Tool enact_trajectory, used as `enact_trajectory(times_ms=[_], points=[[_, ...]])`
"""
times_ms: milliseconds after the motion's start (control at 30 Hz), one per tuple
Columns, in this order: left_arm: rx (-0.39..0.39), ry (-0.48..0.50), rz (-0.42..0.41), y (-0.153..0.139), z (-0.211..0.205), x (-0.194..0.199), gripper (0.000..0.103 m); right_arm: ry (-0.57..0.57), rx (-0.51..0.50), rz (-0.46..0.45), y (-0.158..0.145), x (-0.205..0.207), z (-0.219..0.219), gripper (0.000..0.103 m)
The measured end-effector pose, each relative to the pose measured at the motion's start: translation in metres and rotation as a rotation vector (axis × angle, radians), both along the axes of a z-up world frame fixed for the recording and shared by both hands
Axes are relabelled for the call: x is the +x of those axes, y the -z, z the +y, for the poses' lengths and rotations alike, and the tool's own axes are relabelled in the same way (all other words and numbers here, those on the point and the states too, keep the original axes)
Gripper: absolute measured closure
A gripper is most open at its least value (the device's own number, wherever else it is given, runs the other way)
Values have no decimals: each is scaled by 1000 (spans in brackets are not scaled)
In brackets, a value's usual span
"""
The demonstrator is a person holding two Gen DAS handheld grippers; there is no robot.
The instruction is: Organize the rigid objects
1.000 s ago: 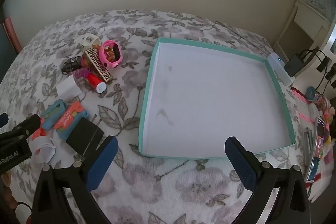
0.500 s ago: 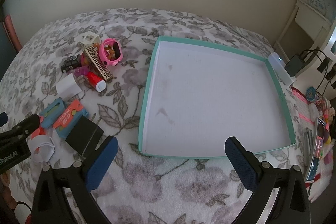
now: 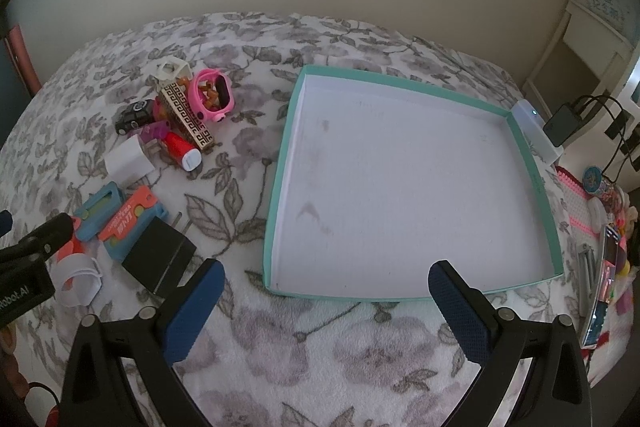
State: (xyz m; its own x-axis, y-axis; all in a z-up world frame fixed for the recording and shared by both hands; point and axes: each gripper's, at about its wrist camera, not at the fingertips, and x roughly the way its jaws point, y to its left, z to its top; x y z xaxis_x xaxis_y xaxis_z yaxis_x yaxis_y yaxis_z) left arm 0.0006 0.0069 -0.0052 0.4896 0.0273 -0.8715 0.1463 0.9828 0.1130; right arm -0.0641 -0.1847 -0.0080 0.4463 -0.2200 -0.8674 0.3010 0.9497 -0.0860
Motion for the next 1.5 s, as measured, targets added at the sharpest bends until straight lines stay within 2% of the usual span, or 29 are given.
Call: enact_trajectory(times_ms=[400, 600, 733, 900, 967, 1033, 1133, 1233, 1300, 1500], points=[[-13, 3, 9, -2, 1, 1, 0, -3, -40, 18, 3, 1, 0, 0], [-44, 13, 26, -5, 5, 7, 0, -2, -19, 17, 3, 1, 0, 0], [-116, -4, 2, -23, 23, 18, 0, -13, 5, -7, -1, 3, 2, 0], [-204, -27, -65, -55, 53, 31, 0, -52, 82, -88, -17, 10, 11, 0], [-230, -23, -81, -61, 62, 33, 0, -74, 93, -118, -23, 15, 19, 0], [-266, 4, -62, -58, 67, 35, 0, -107, 56, -168, -26, 21, 32, 0], [-258, 12, -16, -45, 72, 34, 0, -157, 89, -129, -20, 31, 49, 0], [-214, 10, 21, -27, 75, 29, 0, -213, 129, -23, -7, 39, 65, 0], [-196, 11, 44, -14, 75, 23, 0, -247, 151, 16, 3, 44, 75, 0], [-185, 8, 94, 13, 74, 13, 0, -273, 189, 124, 31, 56, 86, 2]])
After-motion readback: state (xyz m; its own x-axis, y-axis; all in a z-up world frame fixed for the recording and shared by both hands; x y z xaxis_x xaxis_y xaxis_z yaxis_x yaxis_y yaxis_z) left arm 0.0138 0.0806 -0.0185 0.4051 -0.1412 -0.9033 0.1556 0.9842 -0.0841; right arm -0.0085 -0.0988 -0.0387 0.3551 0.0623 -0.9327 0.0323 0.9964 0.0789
